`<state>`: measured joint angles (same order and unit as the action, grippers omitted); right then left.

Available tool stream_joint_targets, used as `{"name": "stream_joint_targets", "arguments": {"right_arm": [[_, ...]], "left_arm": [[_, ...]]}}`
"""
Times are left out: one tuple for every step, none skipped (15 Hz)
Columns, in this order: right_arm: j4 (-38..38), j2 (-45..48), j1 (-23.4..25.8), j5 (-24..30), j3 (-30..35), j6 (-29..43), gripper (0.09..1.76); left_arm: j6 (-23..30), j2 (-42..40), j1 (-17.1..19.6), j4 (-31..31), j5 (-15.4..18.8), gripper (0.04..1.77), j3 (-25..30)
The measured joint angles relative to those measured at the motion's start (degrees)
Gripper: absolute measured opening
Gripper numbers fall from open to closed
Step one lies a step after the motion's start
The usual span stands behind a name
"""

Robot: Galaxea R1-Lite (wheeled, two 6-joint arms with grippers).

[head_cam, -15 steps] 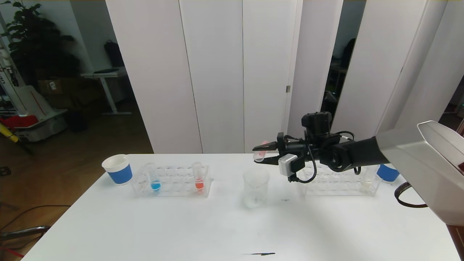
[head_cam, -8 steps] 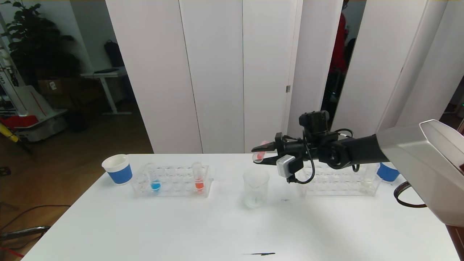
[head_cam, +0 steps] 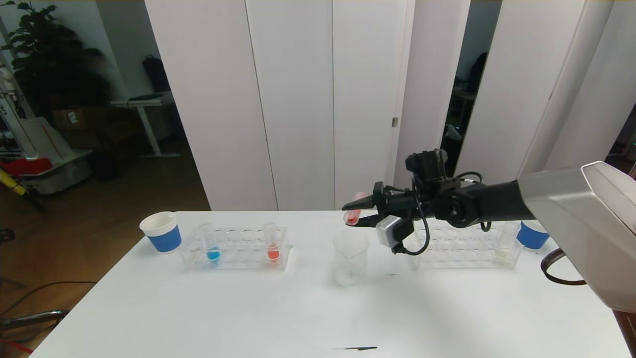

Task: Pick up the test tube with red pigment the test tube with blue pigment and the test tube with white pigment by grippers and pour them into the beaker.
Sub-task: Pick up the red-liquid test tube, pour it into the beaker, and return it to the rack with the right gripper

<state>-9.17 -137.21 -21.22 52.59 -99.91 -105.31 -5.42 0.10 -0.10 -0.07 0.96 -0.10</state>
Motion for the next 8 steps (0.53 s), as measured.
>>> {"name": "stream_joint_targets", "arguments": {"right_arm": [[1.2, 0.1, 0.0, -0.3, -0.2, -0.8, 0.58], [2.4, 0.2, -0.1, -0.6, -0.6, -1.8, 0.58], [3.8, 0.2, 0.0, -0.8, -1.2, -2.9, 0.58], [5.0, 0.3, 0.0, -0.8, -1.7, -3.9, 0.58], [5.3, 0.3, 0.0, -0.8, -2.0, -4.2, 0.58], [5.3, 0.3, 0.0, -0.9, -2.3, -4.3, 0.58], [5.3, 0.3, 0.1, -1.0, -2.4, -4.4, 0.58], [5.4, 0.3, 0.1, -1.5, -2.5, -4.5, 0.58]], "left_arm": [[0.0, 0.0, 0.0, 0.0, 0.0, 1.75, 0.0], [0.0, 0.0, 0.0, 0.0, 0.0, 1.75, 0.0], [0.0, 0.0, 0.0, 0.0, 0.0, 1.75, 0.0], [0.0, 0.0, 0.0, 0.0, 0.0, 1.75, 0.0], [0.0, 0.0, 0.0, 0.0, 0.0, 1.75, 0.0], [0.0, 0.0, 0.0, 0.0, 0.0, 1.75, 0.0], [0.0, 0.0, 0.0, 0.0, 0.0, 1.75, 0.0], [0.0, 0.0, 0.0, 0.0, 0.0, 1.75, 0.0]]}}
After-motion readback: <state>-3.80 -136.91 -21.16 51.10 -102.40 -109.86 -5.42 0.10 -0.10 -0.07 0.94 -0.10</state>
